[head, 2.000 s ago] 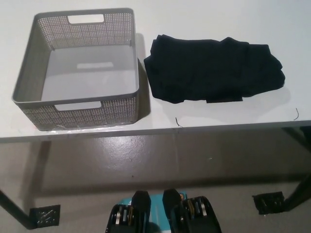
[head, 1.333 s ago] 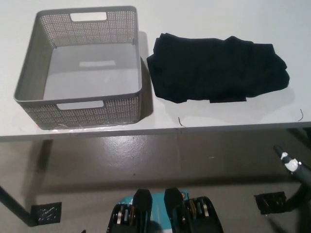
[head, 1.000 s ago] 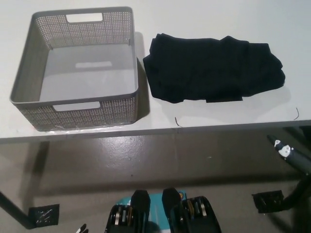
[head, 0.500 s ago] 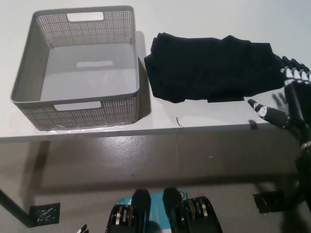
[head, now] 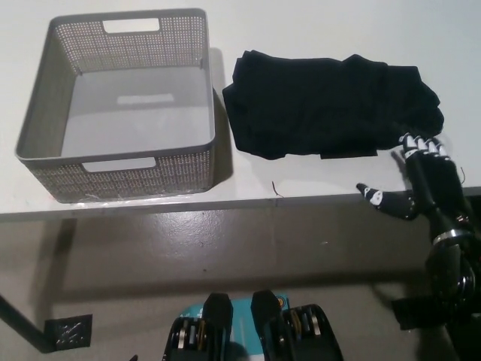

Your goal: Use the right hand to pick up a t shirt on the right hand side and place it into a contianer on the left side

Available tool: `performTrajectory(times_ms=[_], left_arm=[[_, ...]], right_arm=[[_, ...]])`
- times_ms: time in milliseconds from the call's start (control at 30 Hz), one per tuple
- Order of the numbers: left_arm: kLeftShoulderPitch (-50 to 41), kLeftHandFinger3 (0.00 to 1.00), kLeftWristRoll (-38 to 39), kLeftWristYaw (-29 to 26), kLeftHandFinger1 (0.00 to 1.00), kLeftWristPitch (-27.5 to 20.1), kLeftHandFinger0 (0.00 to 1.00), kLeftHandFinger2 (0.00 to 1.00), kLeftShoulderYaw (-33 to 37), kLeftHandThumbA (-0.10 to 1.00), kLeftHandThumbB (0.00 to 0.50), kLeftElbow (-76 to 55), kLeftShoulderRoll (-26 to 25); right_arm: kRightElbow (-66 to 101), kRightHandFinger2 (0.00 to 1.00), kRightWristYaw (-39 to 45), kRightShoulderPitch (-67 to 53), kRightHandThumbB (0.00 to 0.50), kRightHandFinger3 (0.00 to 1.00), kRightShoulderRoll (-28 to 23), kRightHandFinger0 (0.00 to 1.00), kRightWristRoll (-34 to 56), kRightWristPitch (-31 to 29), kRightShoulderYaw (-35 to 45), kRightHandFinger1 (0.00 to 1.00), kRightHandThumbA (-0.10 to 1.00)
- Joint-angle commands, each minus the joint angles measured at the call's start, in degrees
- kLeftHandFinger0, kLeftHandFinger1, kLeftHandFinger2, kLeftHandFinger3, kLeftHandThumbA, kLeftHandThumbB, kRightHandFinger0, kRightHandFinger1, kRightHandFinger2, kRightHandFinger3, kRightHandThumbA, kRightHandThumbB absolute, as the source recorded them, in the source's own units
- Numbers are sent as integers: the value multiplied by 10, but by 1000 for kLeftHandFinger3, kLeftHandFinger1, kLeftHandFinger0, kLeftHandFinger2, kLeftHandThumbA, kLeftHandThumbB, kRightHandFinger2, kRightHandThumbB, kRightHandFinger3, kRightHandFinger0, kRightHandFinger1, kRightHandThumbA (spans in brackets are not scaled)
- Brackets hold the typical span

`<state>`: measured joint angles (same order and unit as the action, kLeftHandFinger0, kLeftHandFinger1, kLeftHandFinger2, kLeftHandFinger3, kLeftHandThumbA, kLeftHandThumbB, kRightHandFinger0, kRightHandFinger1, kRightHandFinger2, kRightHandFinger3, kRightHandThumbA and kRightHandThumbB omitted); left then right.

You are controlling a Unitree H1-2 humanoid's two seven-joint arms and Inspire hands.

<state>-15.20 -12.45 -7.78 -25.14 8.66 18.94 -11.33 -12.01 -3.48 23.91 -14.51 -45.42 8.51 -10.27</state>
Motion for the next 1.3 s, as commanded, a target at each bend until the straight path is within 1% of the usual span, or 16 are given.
performTrajectory(times_ms=[0, 33, 100, 167, 200, 300, 433, 567, 633, 733, 833, 867, 900, 1067, 1100, 1267], left_arm=[[1, 1000, -1, 2, 1000, -18, 1000, 1000, 5, 1000, 132, -10, -11], [-3, 1000, 1, 14, 1000, -18, 1000, 1000, 0, 1000, 156, -15, -9], [-3, 1000, 1, 18, 1000, -18, 1000, 1000, -2, 1000, 172, -15, -9], [-1, 1000, -3, 16, 1000, -18, 1000, 1000, -2, 1000, 158, -15, -9], [1, 1000, -5, 12, 1000, -18, 1000, 1000, 0, 1000, 165, -12, -9], [-5, 1000, -2, 13, 1000, -18, 1000, 1000, 4, 1000, 149, -13, -13], [-6, 1000, 2, 17, 1000, -18, 1000, 1000, 2, 1000, 168, -13, -13], [-7, 1000, -10, 4, 1000, -18, 1000, 1000, 7, 1000, 171, -10, -18], [-10, 1000, -10, 6, 1000, -18, 1000, 1000, 4, 1000, 171, -13, -17], [-12, 1000, -8, 9, 1000, -18, 1000, 1000, 0, 1000, 185, -10, -18], [-8, 1000, -9, 1, 1000, -18, 1000, 1000, 7, 1000, 194, -3, -19], [-8, 1000, -8, 2, 1000, -18, 1000, 1000, 5, 1000, 215, -3, -18], [-8, 1000, -7, 0, 1000, -18, 1000, 1000, 6, 1000, 204, -2, -19], [-10, 1000, -14, 1, 1000, -18, 1000, 1000, 0, 1000, 233, 0, -21], [-9, 1000, -15, -1, 1000, -18, 1000, 1000, 2, 1000, 214, -2, -23], [-7, 1000, -16, 3, 1000, -18, 1000, 1000, -3, 1000, 205, -4, -23]], right_arm=[[-10, 1000, 5, 8, 434, 1000, 1, 1000, 30, 11, 9, 1000, 988], [-26, 1000, -1, 11, 435, 1000, 4, 1000, 29, 10, 7, 1000, 1000], [-38, 1000, -3, 13, 443, 1000, 5, 1000, 29, 9, 5, 1000, 1000], [-42, 1000, -2, 14, 435, 1000, 6, 1000, 32, 9, 4, 1000, 996], [-45, 1000, 2, 16, 441, 1000, 5, 1000, 35, 9, 4, 1000, 997], [-54, 1000, 4, 14, 447, 1000, 7, 1000, 40, 2, -3, 1000, 1000], [-61, 1000, 6, 20, 452, 1000, 3, 1000, 37, 1, -10, 1000, 1000], [-52, 1000, 12, 27, 434, 1000, 1, 1000, 41, 5, -13, 1000, 989], [-52, 1000, 15, 31, 443, 1000, -2, 1000, 41, 6, -14, 1000, 984], [-53, 1000, 20, 45, 418, 1000, -8, 1000, 29, 18, -18, 1000, 952], [-48, 1000, 25, 51, 423, 1000, -17, 1000, 27, 20, -19, 1000, 939], [-47, 1000, 28, 55, 415, 1000, -18, 1000, 29, 21, -19, 1000, 922], [-41, 1000, 33, 59, 409, 1000, -19, 1000, 28, 27, -21, 1000, 903], [-11, 1000, 43, 62, 393, 1000, -24, 1000, 17, 38, -30, 1000, 895], [-4, 1000, 44, 61, 393, 1000, -28, 1000, 12, 38, -33, 1000, 901], [12, 1000, 42, 64, 402, 1000, -35, 1000, 16, 42, -32, 1000, 890]])
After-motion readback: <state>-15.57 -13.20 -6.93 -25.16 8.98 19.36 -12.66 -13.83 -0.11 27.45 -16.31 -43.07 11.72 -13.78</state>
